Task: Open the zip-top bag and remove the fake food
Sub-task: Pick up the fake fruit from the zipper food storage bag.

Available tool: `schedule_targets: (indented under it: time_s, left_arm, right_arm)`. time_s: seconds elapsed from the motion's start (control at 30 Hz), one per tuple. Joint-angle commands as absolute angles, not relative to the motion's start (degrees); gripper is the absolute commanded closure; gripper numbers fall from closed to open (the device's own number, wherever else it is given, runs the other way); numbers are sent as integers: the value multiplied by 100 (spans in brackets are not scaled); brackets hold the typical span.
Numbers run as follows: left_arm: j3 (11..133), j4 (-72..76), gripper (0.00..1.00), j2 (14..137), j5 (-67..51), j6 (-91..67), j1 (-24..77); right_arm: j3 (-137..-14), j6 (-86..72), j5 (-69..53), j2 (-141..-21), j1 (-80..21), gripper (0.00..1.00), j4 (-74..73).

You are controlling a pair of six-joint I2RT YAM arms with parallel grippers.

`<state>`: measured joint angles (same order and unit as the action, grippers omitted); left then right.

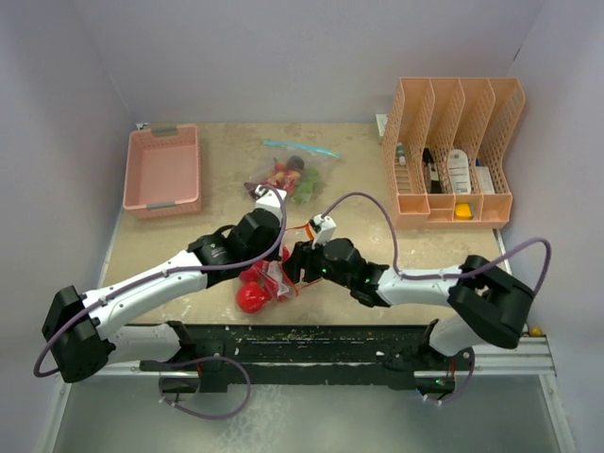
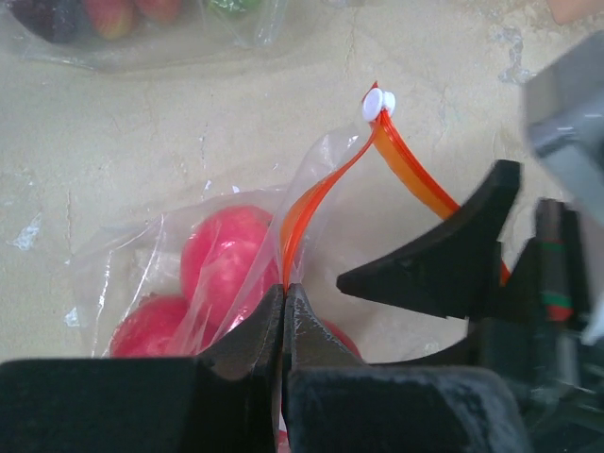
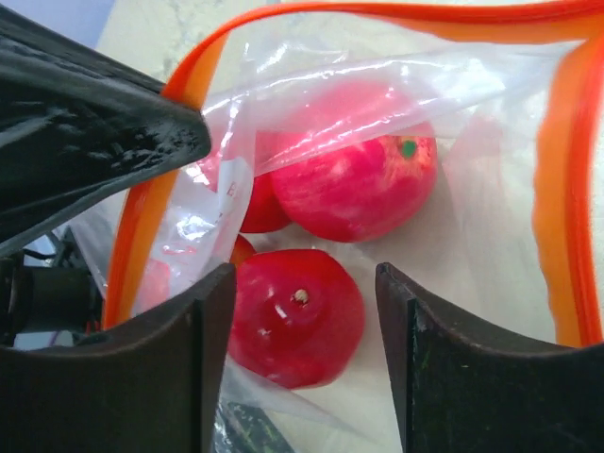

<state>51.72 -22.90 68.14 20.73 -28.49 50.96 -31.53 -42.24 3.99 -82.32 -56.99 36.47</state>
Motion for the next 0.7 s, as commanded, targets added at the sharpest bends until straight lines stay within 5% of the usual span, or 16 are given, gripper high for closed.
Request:
schedule_targets:
  time_s: [0.0, 0.23, 0.67]
  left_arm:
    - [5214, -2000, 100, 6761, 1977, -2918, 5053]
    - [5221, -2165, 100, 6727, 2211, -2917, 5039]
    - [5211, -2281, 100, 6742, 2232, -2791, 4752]
  right_arm:
    - [-3628, -3878, 77, -8884, -5769, 31, 3855]
    - [-4051, -3824, -269, -9662, -6141, 20, 3864]
    - [-3374, -3892, -892, -9826, -6325, 19, 4823]
